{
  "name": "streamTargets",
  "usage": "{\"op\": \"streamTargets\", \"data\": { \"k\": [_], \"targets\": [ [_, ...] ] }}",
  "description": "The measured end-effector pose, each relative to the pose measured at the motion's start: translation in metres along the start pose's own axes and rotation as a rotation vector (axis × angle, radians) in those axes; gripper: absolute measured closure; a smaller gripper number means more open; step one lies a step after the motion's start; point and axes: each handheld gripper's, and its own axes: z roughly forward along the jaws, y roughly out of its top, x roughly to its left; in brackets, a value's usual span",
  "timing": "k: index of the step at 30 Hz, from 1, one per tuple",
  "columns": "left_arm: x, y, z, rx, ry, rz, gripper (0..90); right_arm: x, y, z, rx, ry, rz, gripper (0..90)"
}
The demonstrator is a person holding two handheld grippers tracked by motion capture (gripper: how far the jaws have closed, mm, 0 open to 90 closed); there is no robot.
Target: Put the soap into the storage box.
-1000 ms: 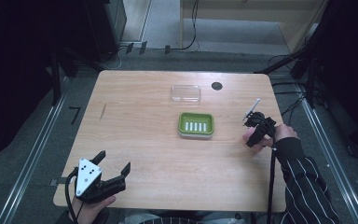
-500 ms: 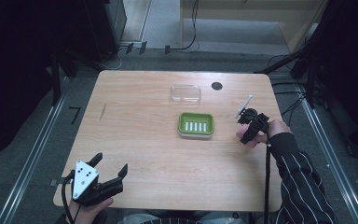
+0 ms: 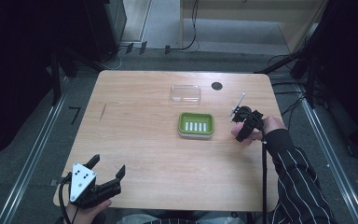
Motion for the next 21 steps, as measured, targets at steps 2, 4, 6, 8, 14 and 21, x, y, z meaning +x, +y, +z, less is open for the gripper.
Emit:
{"op": "streamTargets", "data": {
  "k": [2, 4, 6, 8, 14, 21],
  "targets": [
    [0.001, 0.000, 0.000, -0.001, 0.001, -0.005, 14.7, 0.001, 0.002, 0.000, 0.002, -0.003, -0.016, 38.8],
    [0.001, 0.000, 0.000, -0.002, 0.000, -0.009, 14.8, 0.002, 0.005, -0.001, 0.003, -0.002, -0.018, 38.8],
    [0.001, -0.001, 0.000, -0.002, 0.000, -0.006, 14.8, 0.003, 0.007, -0.002, 0.001, -0.005, -0.027, 38.8],
    [0.002, -0.001, -0.001, -0.004, 0.002, -0.010, 14.8, 0.003, 0.010, -0.002, -0.001, -0.005, -0.034, 38.8],
    [0.002, -0.002, -0.003, -0.002, 0.010, -0.009, 14.8, 0.005, 0.017, -0.003, -0.003, -0.006, -0.057, 38.8],
    [0.003, -0.003, -0.007, -0.001, 0.021, -0.014, 14.8, 0.006, 0.026, -0.004, -0.008, -0.004, -0.091, 38.8]
  ]
}}
